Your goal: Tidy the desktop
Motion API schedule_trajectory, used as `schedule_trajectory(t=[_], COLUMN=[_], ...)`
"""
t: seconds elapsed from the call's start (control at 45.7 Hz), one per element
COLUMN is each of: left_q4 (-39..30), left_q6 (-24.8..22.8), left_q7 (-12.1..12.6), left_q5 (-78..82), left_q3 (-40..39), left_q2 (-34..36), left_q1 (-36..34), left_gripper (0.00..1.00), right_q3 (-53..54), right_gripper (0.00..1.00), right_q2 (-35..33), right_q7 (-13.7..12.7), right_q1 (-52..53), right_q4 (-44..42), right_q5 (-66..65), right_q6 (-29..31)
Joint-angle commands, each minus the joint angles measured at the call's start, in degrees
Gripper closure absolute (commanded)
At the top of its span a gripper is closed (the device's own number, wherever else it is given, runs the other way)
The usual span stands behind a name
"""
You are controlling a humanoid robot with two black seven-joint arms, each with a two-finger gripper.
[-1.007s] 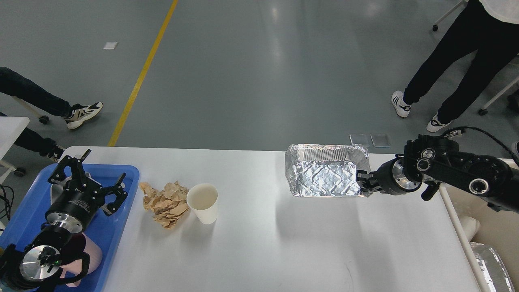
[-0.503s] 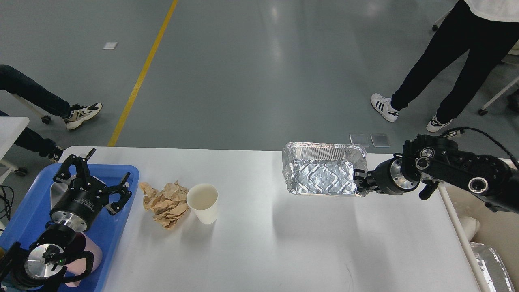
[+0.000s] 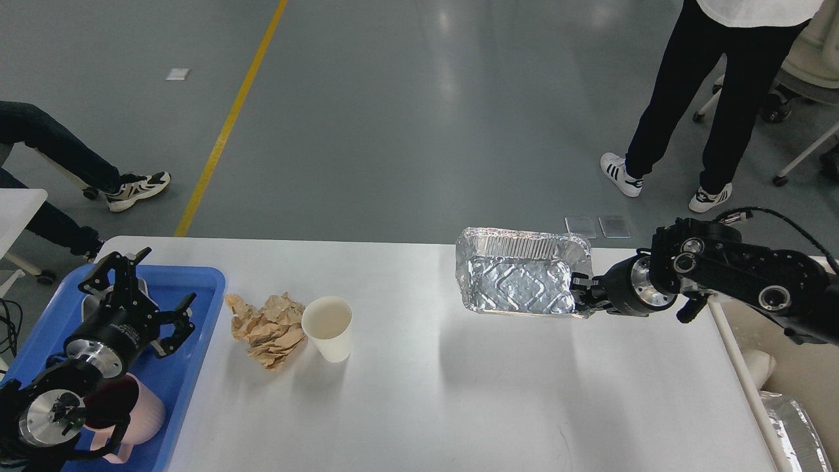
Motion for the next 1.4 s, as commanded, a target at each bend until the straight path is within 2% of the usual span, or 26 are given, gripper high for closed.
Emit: schedule_trajectory(t=[0.0, 0.131, 0.35, 0.438, 0.525, 0.854, 1.182, 1.269, 1.379], left_q4=[-3.22, -4.1, -6.47, -10.51, -12.8, -24.76, -24.76, -24.58, -22.48], left_q6=[1.2, -0.29, -7.15, -7.15, -7.15, -7.59, -7.86, -8.47, -11.98], left_q7=[0.01, 0.01, -0.43, -0.52, -0.52, -0.17, 0.18, 1.41, 3.6], left_q5=[0.01, 0.01, 0.44, 2.81, 7.81, 34.36, 35.51, 35.51, 35.78], left_q3=[3.74, 6.03, 10.25, 11.13, 11.13, 14.91, 16.05, 15.96, 15.96], left_q2=[9.41, 22.06, 41.05, 47.82, 51.78, 53.02, 52.14, 50.56, 47.49], left_q1=[-0.22, -0.04, -0.13, -0.3, -0.39, 0.22, -0.22, -0.48, -2.58], left_gripper=[0.03, 0.03, 0.03, 0.03, 0.03, 0.03, 0.03, 0.03, 0.03], right_q3=[0.0, 0.0, -0.09, -0.09, -0.09, -0.27, -0.27, -0.36, -0.36], right_gripper=[1.0, 1.0, 1.0, 1.0, 1.0, 1.0, 1.0, 1.0, 1.0], right_q2=[0.04, 0.04, 0.04, 0.13, 0.31, -0.04, -0.31, -0.22, -0.31], right_q7=[0.0, 0.09, 0.0, 0.0, 0.0, 0.0, 0.09, 0.09, 0.0], right_q1=[-0.07, -0.07, -0.16, -0.16, -0.07, -0.07, -0.16, -0.24, -0.24], right_q4=[0.0, -0.09, -0.09, -0.09, 0.0, 0.0, 0.0, 0.0, 0.0], right_q5=[-0.02, -0.02, -0.02, -0.02, -0.02, 0.07, -0.02, -0.02, -0.02], right_q6=[0.0, 0.0, 0.0, 0.0, 0.0, -0.17, -0.17, -0.17, -0.17])
